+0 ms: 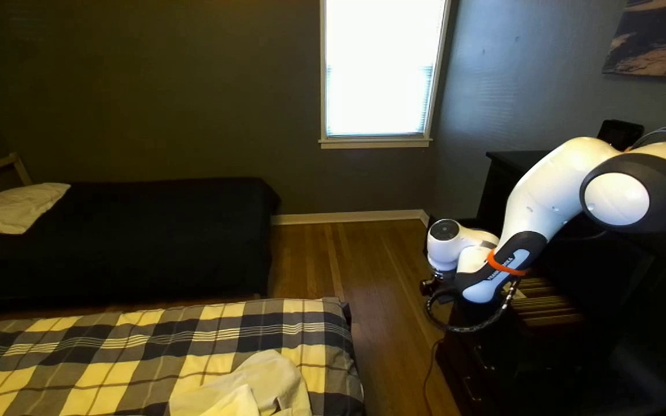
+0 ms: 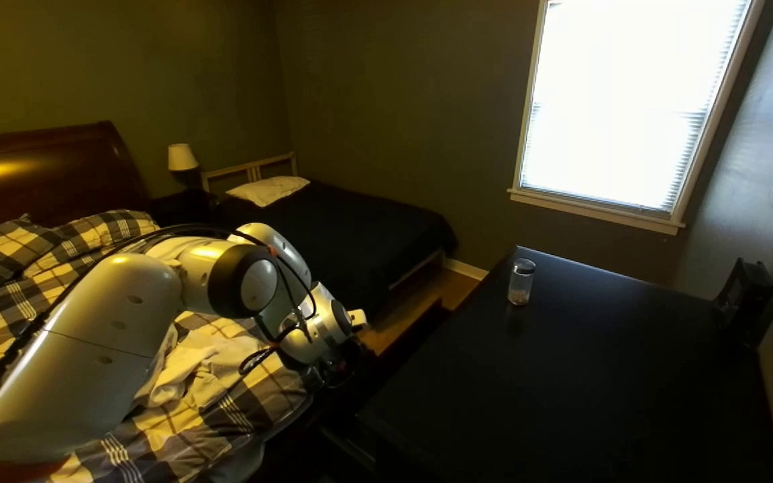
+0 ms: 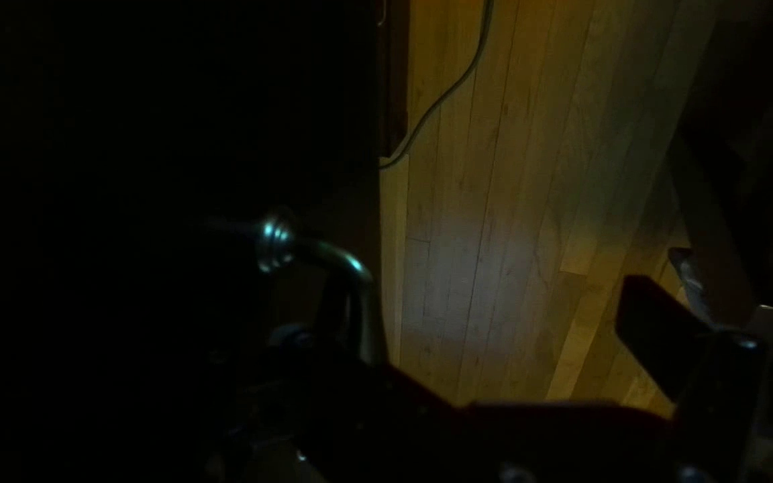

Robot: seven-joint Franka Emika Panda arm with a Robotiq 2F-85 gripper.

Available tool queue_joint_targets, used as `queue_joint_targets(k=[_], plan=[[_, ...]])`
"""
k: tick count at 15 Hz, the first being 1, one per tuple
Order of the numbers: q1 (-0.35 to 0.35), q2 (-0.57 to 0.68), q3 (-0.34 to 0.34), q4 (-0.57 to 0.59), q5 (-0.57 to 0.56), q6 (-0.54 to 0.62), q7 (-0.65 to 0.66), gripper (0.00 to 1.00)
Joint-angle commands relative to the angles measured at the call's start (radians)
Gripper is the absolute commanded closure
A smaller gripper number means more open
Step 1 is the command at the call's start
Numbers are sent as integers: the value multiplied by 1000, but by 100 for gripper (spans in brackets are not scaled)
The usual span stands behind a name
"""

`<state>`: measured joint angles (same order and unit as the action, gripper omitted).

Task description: Open the second drawer from the top.

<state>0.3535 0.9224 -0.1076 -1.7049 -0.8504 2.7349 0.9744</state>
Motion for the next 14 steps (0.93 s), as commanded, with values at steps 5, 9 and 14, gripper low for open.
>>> queue_joint_targets(k=[5, 9, 14], plan=[[44, -41, -12, 4, -34, -20, -170, 0], [76, -43, -43, 29, -38, -55, -156, 0], [142, -57, -116, 117, -52, -90, -23, 0]])
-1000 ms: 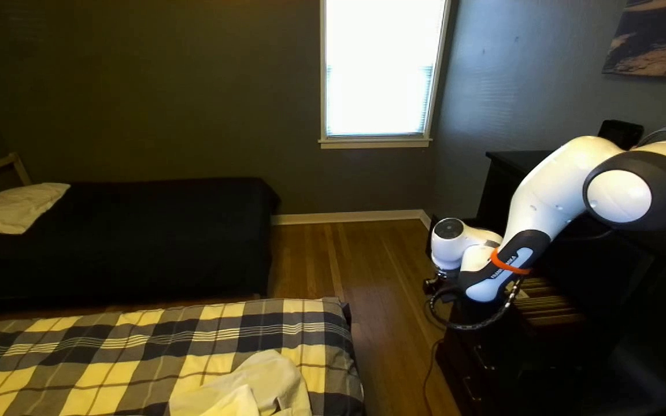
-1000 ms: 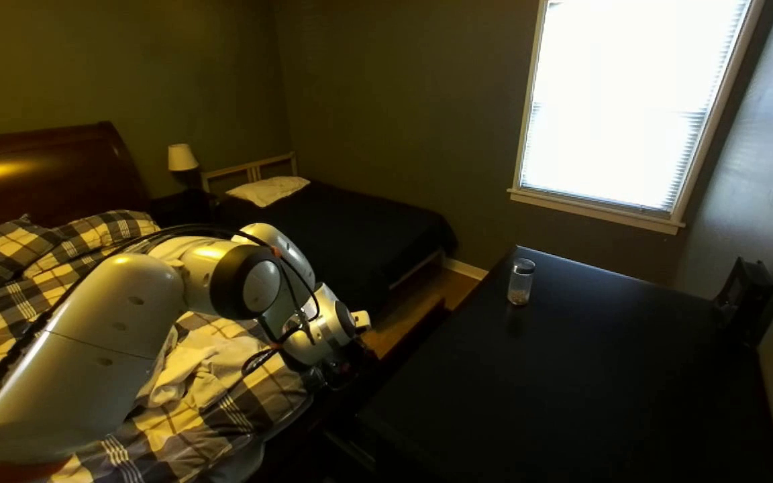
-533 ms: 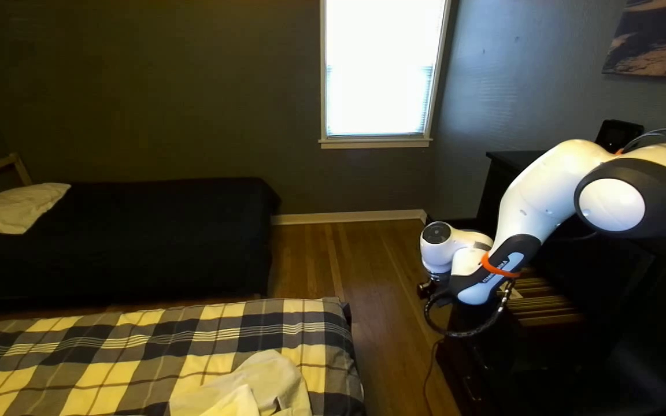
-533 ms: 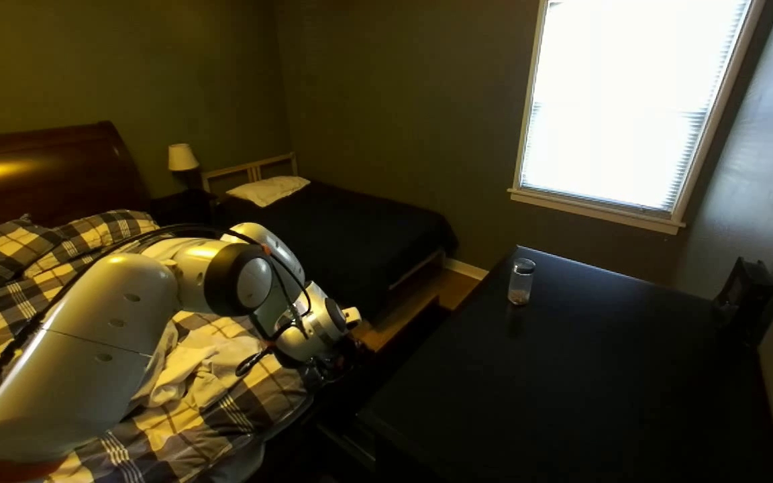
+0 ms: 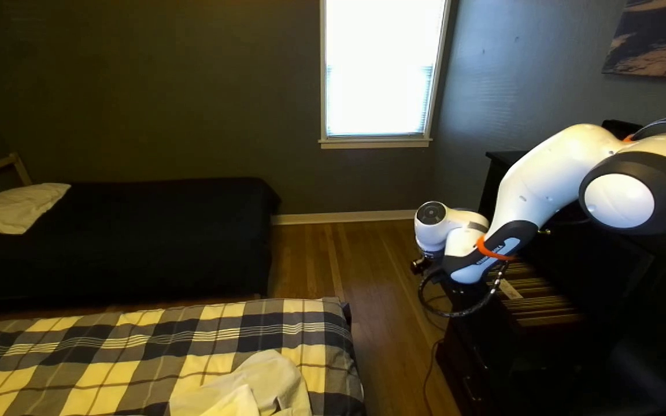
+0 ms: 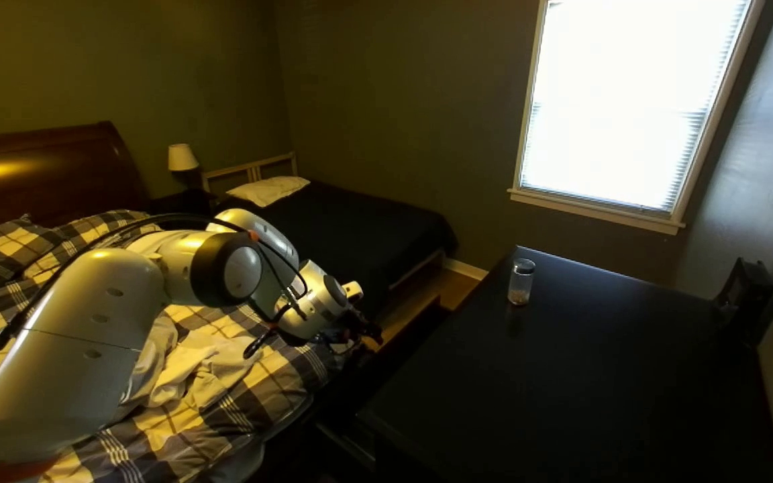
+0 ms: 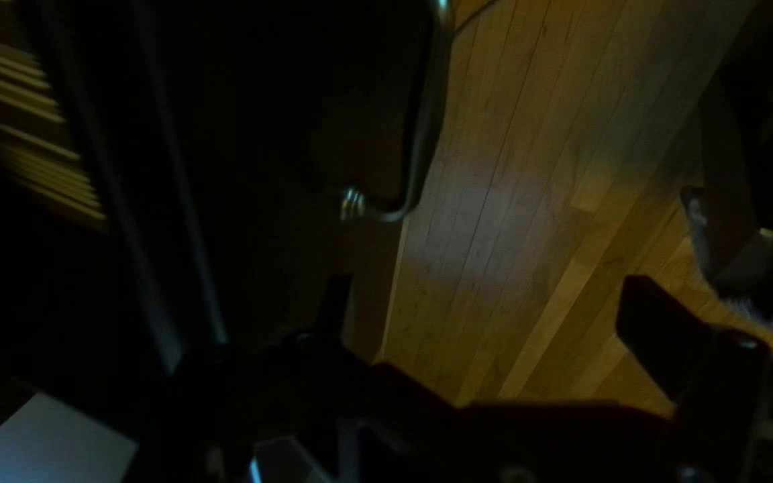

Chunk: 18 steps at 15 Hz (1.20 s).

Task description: Open the second drawer from the top.

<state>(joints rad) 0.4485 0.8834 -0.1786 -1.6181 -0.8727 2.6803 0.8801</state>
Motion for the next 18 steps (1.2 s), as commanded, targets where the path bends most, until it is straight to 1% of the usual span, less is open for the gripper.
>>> queue_joint_targets(k=[1, 2, 3, 6, 7, 8, 9, 11, 13, 15, 18], plan=[[46, -28, -43, 33, -30, -36, 68, 0], [38, -48, -24, 24, -13, -62, 38, 0], [43, -73, -25, 13, -19, -73, 41, 0], [0, -144, 34, -8, 34, -185, -47, 0], [-28, -164, 63, -10, 65, -223, -91, 0], [-74, -178, 101, -7, 118, -242, -148, 0], [-128, -187, 143, -6, 190, -236, -220, 0], [-194, -185, 173, 8, 317, -223, -324, 0], [-249, -178, 192, 14, 457, -225, -437, 0], [-294, -166, 207, 26, 593, -256, -528, 0], [-347, -146, 237, 39, 749, -298, -637, 0]])
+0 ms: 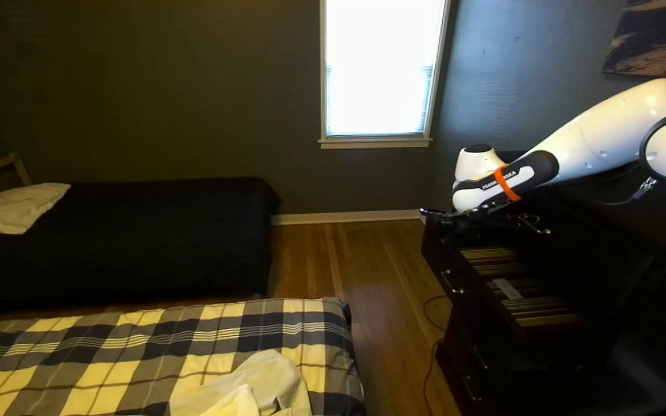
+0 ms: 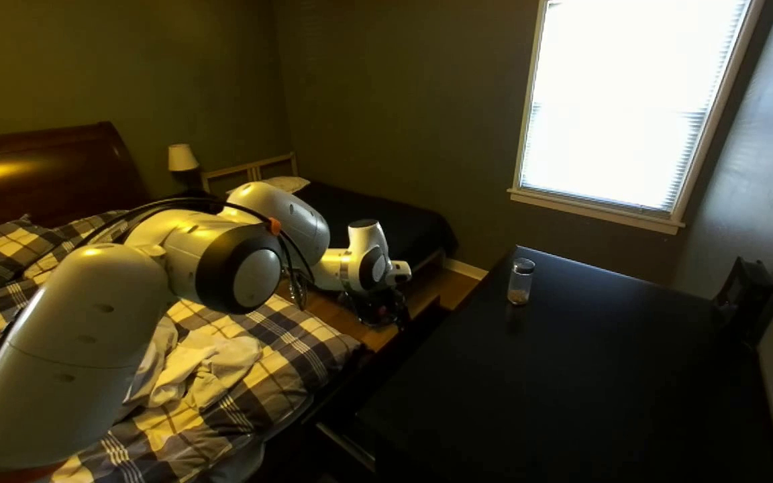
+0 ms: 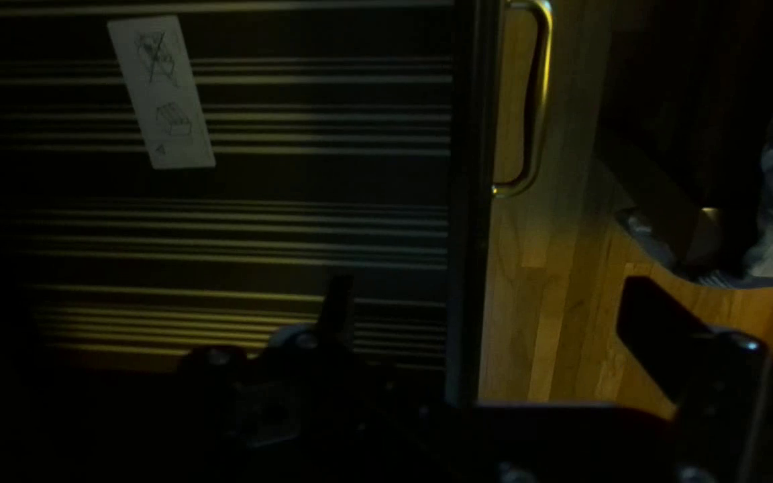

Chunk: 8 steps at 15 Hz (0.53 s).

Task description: Open the second drawer from the top.

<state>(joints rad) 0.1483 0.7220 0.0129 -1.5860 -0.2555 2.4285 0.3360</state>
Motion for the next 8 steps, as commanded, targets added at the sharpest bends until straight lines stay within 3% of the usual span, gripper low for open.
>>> queue_joint_targets(k=[1, 5, 8], plan=[[-64, 21, 64, 7, 180, -51, -129, 0], [-99, 54, 113, 18, 322, -73, -221, 0], [-99, 74, 111, 23, 362, -65, -242, 0]])
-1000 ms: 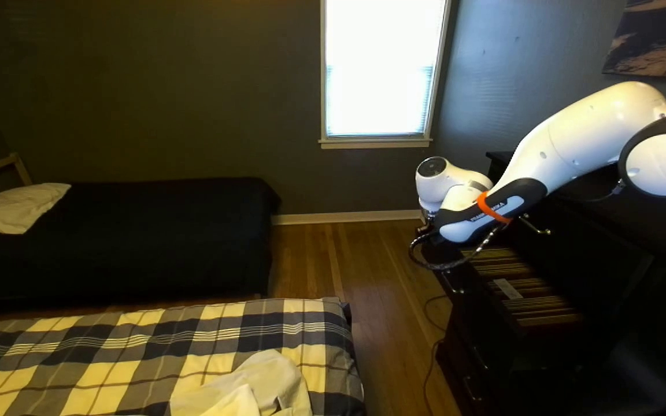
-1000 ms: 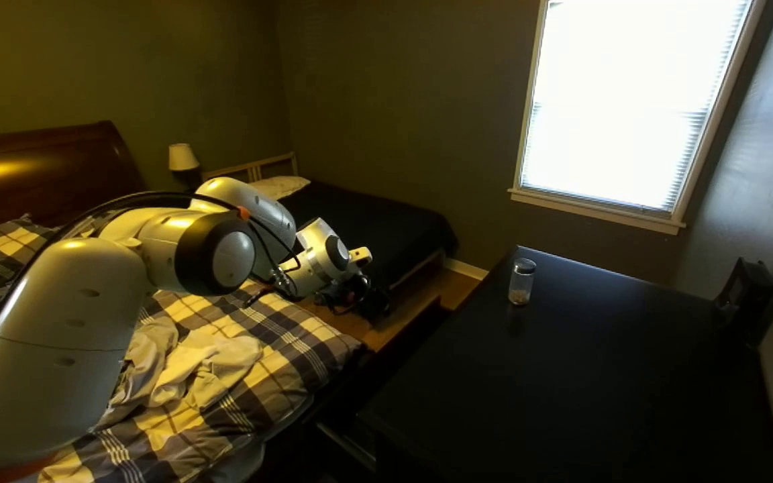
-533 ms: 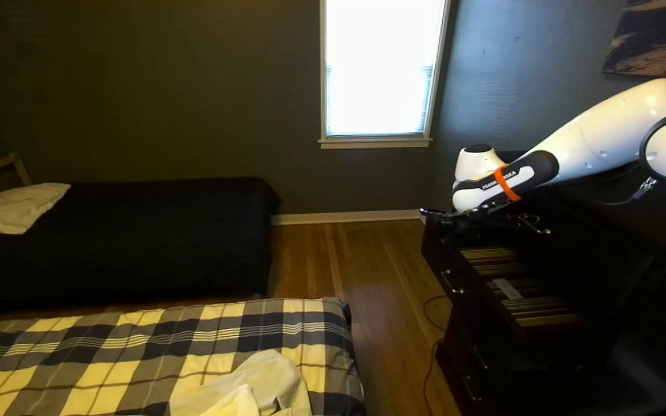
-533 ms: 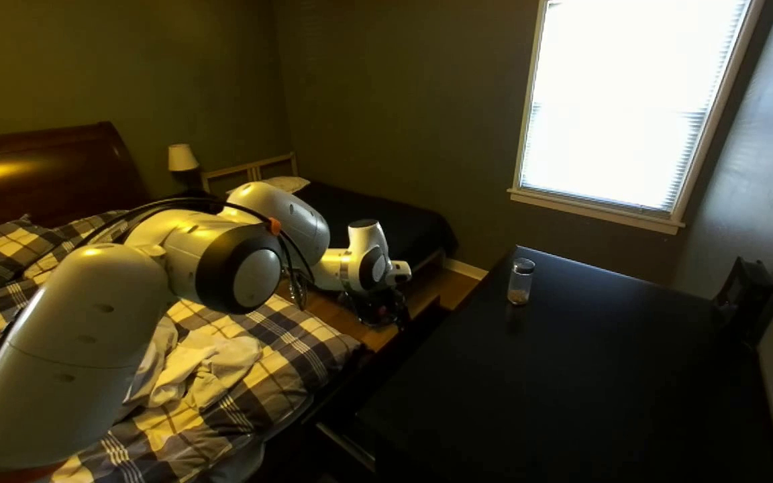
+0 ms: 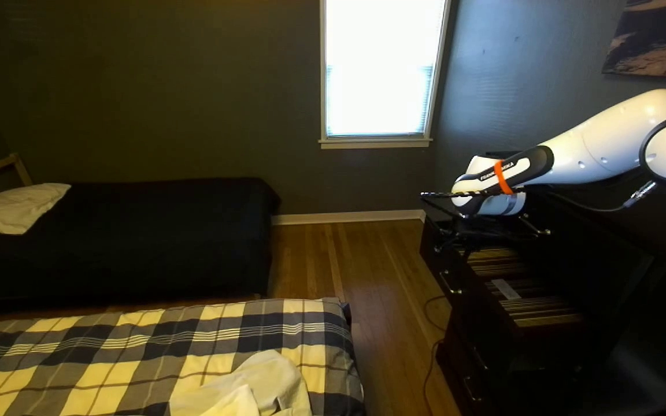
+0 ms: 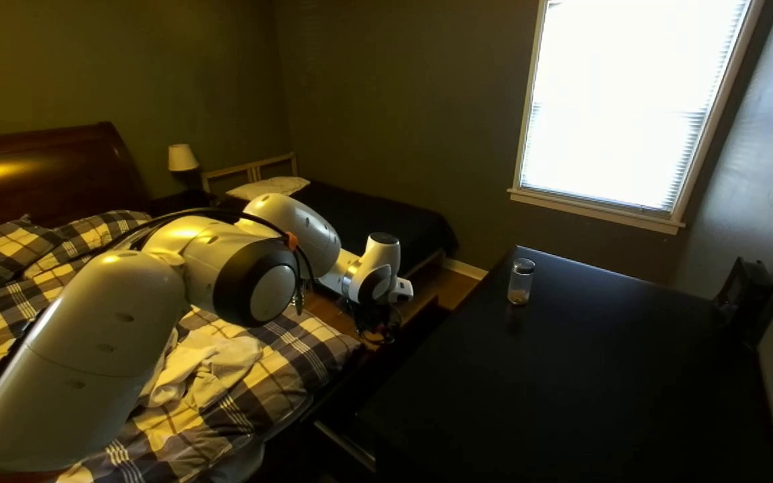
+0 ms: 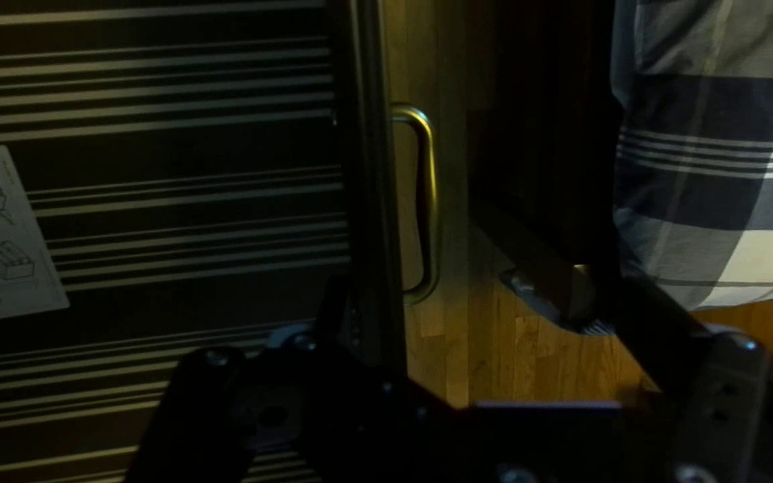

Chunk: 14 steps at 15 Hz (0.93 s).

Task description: Open the second drawer from the top.

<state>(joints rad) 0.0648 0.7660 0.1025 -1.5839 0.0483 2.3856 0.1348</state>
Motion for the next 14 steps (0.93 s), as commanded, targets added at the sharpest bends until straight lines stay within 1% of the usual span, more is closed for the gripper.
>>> queue_joint_targets(k=[1, 4, 11, 14], plan=[[-14, 34, 19, 20, 65, -22, -44, 0], [-25, 39, 36, 19, 103, -32, -60, 0], [-73, 30, 126, 8, 238, -40, -159, 0], [-84, 32, 134, 3, 258, -50, -196, 0]])
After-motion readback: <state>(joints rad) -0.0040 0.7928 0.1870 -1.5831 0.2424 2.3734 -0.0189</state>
